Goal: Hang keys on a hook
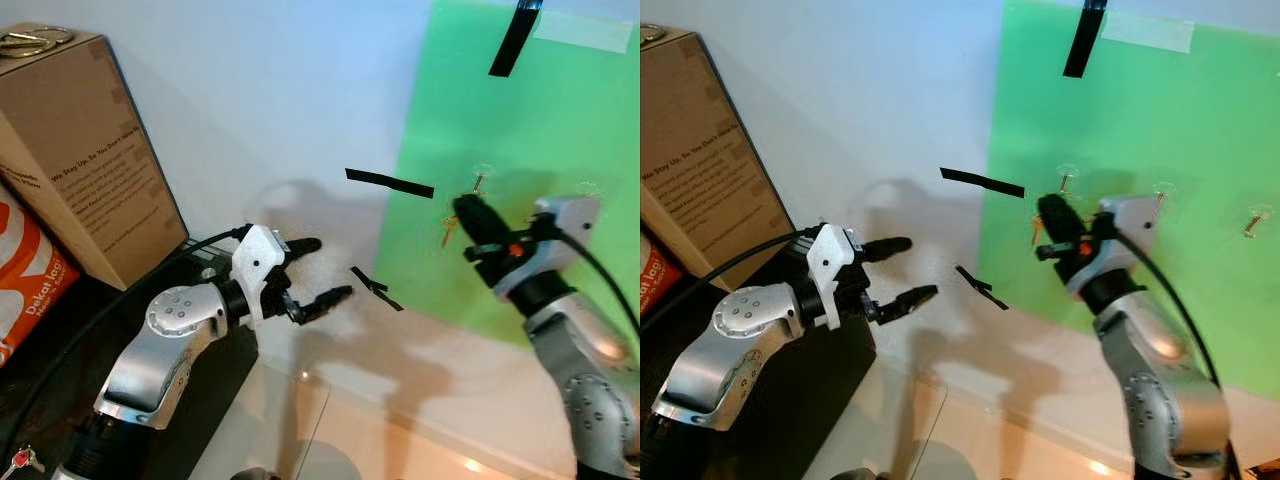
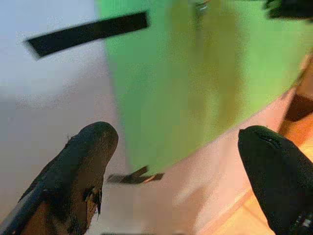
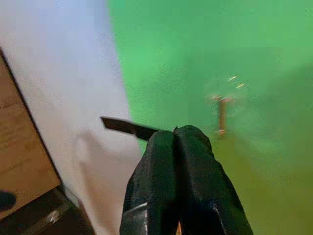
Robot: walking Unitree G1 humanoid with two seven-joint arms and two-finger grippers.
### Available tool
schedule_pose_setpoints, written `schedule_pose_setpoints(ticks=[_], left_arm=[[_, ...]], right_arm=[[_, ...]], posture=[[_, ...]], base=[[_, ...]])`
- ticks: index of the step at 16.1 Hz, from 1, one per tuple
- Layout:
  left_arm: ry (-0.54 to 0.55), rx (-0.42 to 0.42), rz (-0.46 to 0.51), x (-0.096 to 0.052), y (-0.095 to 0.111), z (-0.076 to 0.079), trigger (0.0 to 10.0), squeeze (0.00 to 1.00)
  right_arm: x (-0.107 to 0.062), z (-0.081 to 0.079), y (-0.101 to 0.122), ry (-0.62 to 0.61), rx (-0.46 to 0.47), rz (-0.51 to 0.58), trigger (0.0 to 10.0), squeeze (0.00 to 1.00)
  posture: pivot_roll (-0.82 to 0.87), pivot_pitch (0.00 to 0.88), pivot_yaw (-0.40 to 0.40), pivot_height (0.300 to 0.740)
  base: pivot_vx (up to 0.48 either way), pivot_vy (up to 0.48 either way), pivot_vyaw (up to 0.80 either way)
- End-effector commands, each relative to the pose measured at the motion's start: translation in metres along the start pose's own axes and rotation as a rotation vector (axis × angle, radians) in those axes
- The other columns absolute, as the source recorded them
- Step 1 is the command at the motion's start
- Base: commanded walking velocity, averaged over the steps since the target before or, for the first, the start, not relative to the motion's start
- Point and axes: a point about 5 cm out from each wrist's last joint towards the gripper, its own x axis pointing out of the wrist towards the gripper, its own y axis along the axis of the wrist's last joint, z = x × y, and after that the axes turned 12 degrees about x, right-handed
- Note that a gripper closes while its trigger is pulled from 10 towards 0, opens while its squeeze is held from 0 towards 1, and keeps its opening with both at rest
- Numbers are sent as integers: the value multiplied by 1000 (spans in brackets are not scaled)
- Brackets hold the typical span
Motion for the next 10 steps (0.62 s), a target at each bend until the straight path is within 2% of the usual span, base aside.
schedule_pose_setpoints(ticks=[1,6,10], left_arm=[[-31,2,18,2,6,2,10000,0],[-43,-13,16,3,6,4,10000,0],[-50,-17,13,2,6,5,10000,0]], right_arm=[[-1,-1,7,5,2,20,10000,0],[0,6,16,-40,39,60,10000,0],[3,5,14,-56,59,54,10000,0]], posture=[[-54,0,32,740],[-58,0,31,740],[-55,0,30,740]], base=[[0,0,0],[0,0,0],[0,0,0]])
